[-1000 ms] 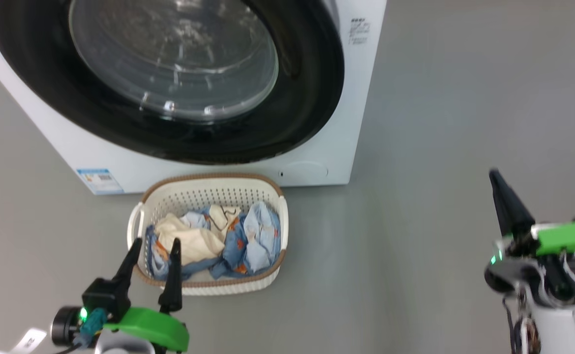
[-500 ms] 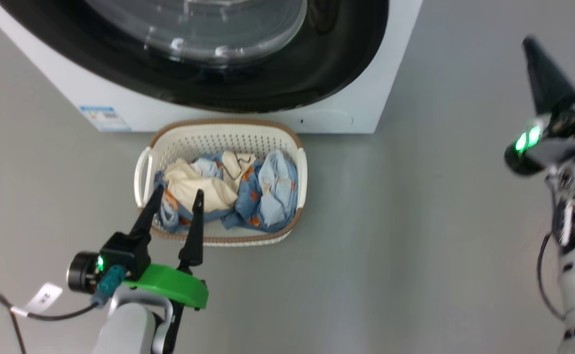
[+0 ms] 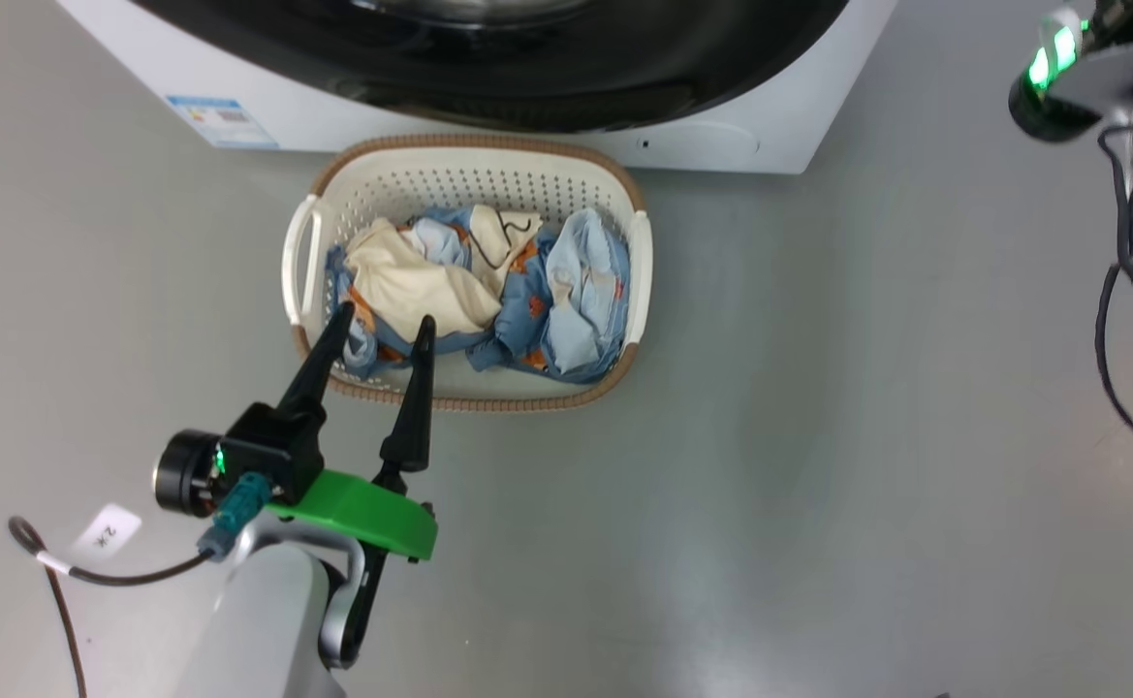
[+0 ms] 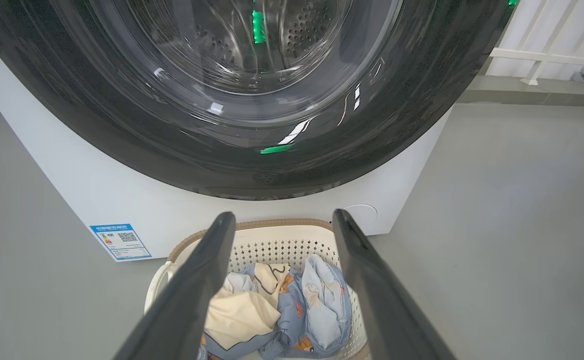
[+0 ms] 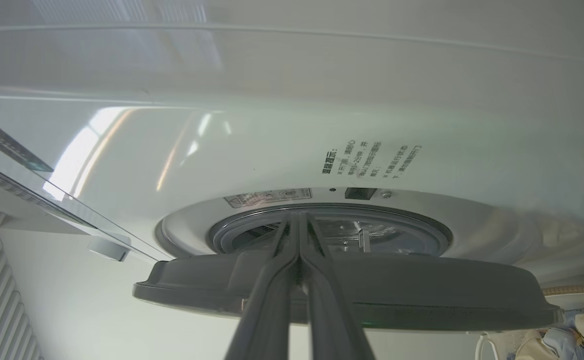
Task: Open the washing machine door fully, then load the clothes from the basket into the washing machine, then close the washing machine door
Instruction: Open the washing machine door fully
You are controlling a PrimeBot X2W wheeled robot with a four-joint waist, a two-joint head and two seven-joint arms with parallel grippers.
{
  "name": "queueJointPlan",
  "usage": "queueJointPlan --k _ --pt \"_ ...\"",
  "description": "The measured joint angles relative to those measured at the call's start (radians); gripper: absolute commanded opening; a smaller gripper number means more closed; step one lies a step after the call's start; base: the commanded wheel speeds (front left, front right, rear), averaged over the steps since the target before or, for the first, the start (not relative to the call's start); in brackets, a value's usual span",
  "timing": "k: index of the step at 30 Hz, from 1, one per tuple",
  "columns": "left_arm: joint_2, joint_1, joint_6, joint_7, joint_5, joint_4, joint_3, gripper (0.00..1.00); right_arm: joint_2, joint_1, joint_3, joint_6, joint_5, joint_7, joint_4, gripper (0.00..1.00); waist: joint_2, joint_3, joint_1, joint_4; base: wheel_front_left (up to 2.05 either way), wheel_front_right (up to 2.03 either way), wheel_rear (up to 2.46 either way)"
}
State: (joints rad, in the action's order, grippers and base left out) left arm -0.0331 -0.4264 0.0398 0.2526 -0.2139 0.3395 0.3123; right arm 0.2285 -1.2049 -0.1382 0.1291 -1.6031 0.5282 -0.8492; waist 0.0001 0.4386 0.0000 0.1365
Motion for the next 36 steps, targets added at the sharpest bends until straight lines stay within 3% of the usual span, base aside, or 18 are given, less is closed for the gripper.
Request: queueJointPlan --k 15,36 --pt "0.002 -0.05 -0.009 0.0 -0.017 -0.016 0.032 1.0 0.001 -0.206 0.12 0.0 0.106 0.06 -0.15 0.0 0.0 0.086 0.0 0.035 0.0 0.0 0.0" --pt "0.003 -0.056 -0.019 0.0 -0.029 -0.016 0.044 1.0 0.008 -0.152 0.153 0.0 0.116 0.189 -0.082 0.0 0.0 0.066 0.0 0.036 0.0 0.0 0.0"
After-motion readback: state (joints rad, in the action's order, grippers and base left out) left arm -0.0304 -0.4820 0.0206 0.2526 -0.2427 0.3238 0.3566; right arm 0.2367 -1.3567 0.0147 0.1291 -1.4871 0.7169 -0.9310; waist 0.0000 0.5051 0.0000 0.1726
